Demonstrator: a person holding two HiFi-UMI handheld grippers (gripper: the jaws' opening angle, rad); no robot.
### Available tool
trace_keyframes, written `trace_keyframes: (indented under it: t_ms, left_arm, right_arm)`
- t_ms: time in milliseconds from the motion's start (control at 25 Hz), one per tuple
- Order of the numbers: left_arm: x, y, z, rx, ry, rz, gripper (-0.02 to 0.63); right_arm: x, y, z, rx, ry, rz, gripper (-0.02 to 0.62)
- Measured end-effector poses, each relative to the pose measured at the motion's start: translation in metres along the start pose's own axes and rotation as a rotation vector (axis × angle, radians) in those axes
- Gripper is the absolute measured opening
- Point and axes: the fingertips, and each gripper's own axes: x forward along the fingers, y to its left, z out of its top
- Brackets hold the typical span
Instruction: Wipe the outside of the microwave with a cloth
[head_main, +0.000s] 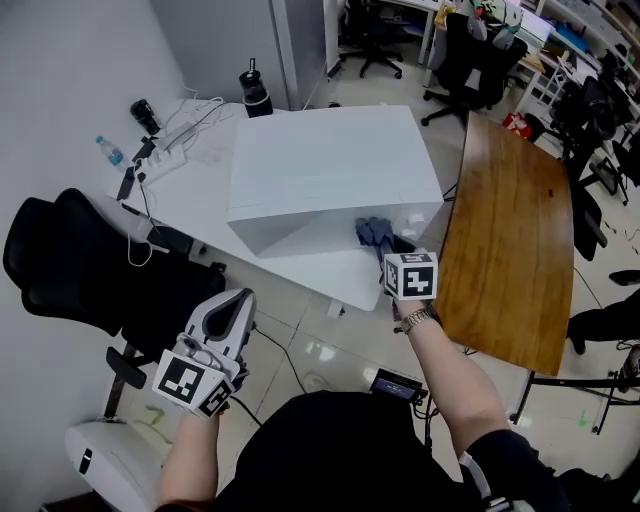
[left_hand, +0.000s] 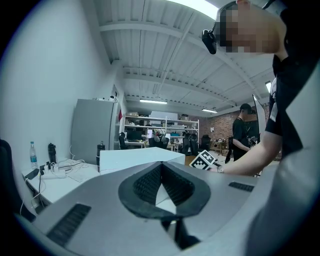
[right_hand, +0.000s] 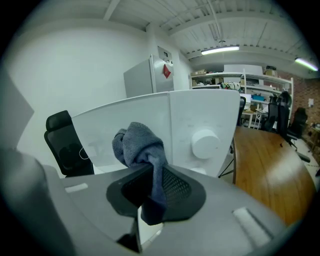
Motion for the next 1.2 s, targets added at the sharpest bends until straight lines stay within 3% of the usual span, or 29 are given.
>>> trace_keyframes:
  t_ms: [560,1200]
  left_arm:
    - [0.039,-0.055,0.007,0.007,0.011,-0.014,0.005]
    - [0.038,-0.102,0.005,0.000,0.004,0.007,0.005]
  right_arm:
    - [-0.025,-0.073,-0.015,0.014,0.021,-0.020,0.054]
    - [-0.063,-0.116,-0.018,0.009,-0.013,-0.040,0.053]
